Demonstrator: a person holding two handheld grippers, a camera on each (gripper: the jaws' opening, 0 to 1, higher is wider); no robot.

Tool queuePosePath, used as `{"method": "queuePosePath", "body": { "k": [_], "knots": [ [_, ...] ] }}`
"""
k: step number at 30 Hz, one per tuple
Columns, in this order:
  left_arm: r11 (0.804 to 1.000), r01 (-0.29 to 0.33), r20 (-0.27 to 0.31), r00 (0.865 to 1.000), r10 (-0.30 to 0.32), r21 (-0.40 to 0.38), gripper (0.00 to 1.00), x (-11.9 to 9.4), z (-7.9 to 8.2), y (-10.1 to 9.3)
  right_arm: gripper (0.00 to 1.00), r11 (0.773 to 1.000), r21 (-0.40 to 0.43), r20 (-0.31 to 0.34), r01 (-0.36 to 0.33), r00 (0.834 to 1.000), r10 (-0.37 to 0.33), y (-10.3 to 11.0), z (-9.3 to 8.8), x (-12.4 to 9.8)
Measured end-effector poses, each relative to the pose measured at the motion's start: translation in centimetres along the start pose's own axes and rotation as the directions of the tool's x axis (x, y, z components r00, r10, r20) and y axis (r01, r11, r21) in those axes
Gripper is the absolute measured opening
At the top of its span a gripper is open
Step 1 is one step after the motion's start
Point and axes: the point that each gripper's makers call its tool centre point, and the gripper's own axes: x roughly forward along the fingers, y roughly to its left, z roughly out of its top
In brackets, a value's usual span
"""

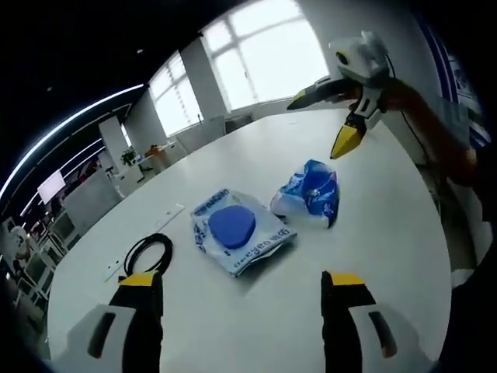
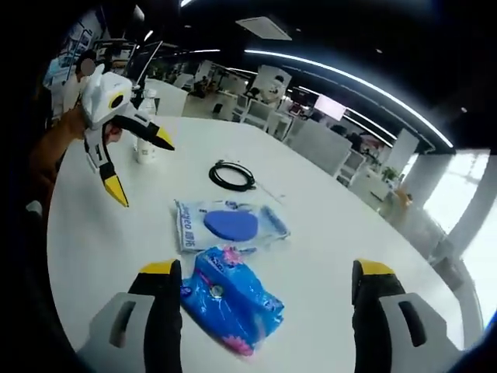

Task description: Arrange the tabletop items into an orderly group along one side of the table until the central work area is clear of visible clutter.

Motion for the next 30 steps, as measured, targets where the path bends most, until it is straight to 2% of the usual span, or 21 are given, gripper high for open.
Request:
{"method": "queuePosePath", "body": {
  "k": [4, 10, 15, 18, 30],
  "knots": [
    [1.000, 0.005, -0.001, 1.000, -0.005, -0.005, 0.81, 0.8, 0.2, 0.1, 0.86, 0.999, -0.036, -0.013, 0.013, 1.000, -0.014, -0.7, 0.2, 0.8],
    [1.000, 0.019, 0.007, 1.000, -0.019, -0.013, 0.80, 1.4, 0.9, -1.2, 0.85, 0.999, -0.047, -0.034, -0.010, 0.999, 0.009, -0.8, 0.1, 1.9],
    [1.000, 0.018, 0.012, 1.000, -0.018, -0.004, 0.78, 1.7, 1.3, -1.3, 0.83, 0.999, -0.049, -0.030, -0.016, 0.999, 0.015, -0.9, 0.2, 2.4],
    [1.000, 0.007, -0.006, 1.000, -0.007, 0.026, 0.78, 1.9, 1.0, -1.4, 0.82, 0.999, -0.052, -0.022, -0.011, 1.000, 0.010, -1.0, 0.2, 2.4],
    [1.000, -0.001, 0.004, 1.000, 0.001, 0.008, 0.76, 2.0, 0.5, -1.1, 0.78, 0.999, -0.040, -0.044, -0.005, 0.999, 0.003, -2.4, 0.2, 3.7]
  ]
}}
